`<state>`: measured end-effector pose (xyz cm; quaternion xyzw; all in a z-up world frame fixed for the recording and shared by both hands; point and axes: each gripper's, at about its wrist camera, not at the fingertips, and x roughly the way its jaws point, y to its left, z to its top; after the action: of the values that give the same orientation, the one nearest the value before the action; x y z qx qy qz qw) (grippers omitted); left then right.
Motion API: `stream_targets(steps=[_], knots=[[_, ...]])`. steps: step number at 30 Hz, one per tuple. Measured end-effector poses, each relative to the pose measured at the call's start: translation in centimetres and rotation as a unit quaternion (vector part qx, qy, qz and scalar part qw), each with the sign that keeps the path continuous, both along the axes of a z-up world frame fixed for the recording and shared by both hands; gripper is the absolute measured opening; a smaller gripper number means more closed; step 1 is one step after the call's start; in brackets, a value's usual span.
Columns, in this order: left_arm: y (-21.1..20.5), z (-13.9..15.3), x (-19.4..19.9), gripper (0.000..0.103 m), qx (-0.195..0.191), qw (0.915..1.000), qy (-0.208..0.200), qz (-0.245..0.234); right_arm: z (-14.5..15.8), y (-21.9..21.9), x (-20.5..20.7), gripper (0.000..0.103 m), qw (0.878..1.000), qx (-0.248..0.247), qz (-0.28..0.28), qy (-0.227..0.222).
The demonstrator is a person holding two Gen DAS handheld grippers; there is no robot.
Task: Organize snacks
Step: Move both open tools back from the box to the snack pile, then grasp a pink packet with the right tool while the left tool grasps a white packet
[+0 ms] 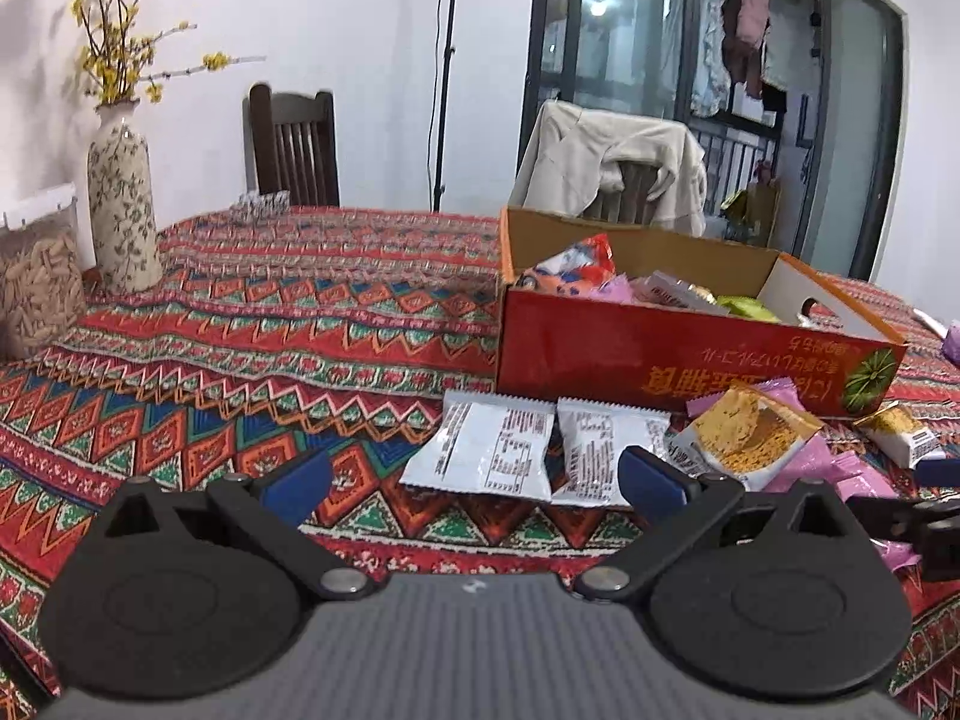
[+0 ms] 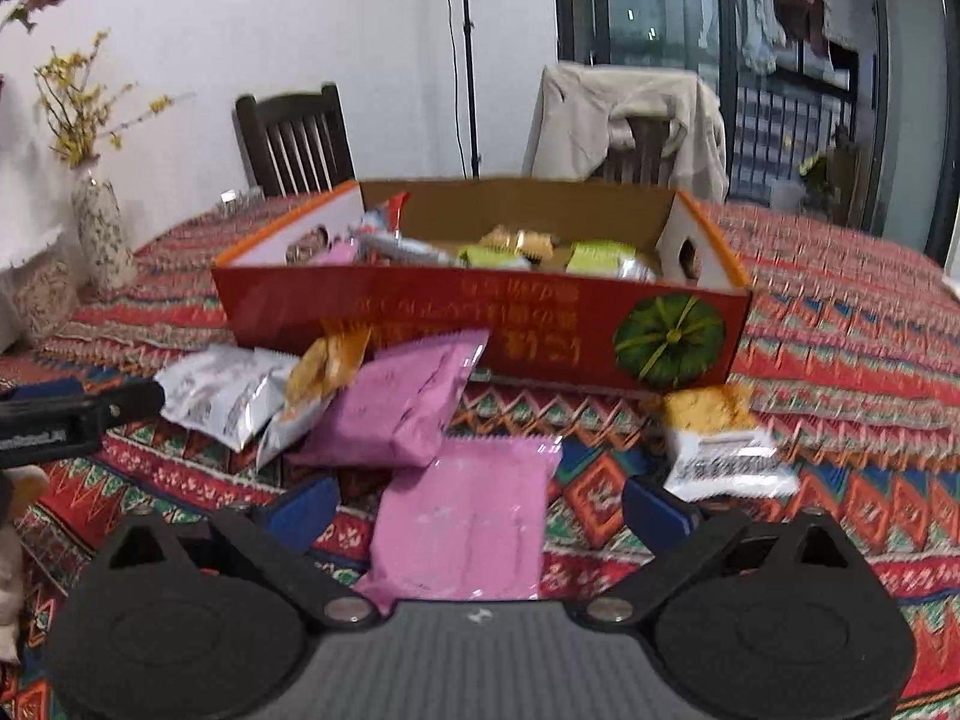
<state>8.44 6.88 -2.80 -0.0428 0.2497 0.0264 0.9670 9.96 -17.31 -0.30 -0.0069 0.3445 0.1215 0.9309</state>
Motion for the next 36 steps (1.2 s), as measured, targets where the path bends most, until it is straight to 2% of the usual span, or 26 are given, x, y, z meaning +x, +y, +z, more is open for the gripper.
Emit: stream_targets(steps=[2,4,5,7,13,20,28,36], knots=[[-0.1,0.0,0.0,0.103,0.001,1.0000,-0.003,0.000,-0.5,0.5,0.3,0.084,1.000,-0.001,0.000,0.013],[0.0,0.0,-0.1,0.103,-0.002,1.0000,-0.003,0.001,-1.2,1.1,0.6,0.076,1.000,-0.016,-0.004,0.024],[0.1,0.0,-0.1,0.103,-0.005,1.0000,-0.004,0.000,-1.4,1.3,0.4,0.069,0.999,-0.031,-0.007,0.014],[0.2,-0.1,0.0,0.103,-0.009,1.0000,-0.001,0.001,-1.3,1.3,0.1,0.061,1.000,-0.026,-0.003,0.009],[0.5,-0.1,0.1,0.103,-0.015,0.9999,0.006,0.002,-0.7,-0.5,-0.6,0.061,0.999,-0.023,-0.027,-0.003],[0.9,0.7,1.2,0.103,-0.020,0.9989,0.040,0.009,1.3,-3.0,-1.4,0.061,0.997,-0.016,-0.059,-0.055],[0.4,1.2,4.2,0.103,0.021,0.9960,0.079,0.035,2.1,-4.4,-1.3,0.061,0.996,-0.003,-0.065,-0.066],[-0.1,-0.5,7.1,0.103,0.044,0.9913,0.119,0.032,2.1,-4.9,-1.1,0.061,0.996,0.003,-0.067,-0.066]])
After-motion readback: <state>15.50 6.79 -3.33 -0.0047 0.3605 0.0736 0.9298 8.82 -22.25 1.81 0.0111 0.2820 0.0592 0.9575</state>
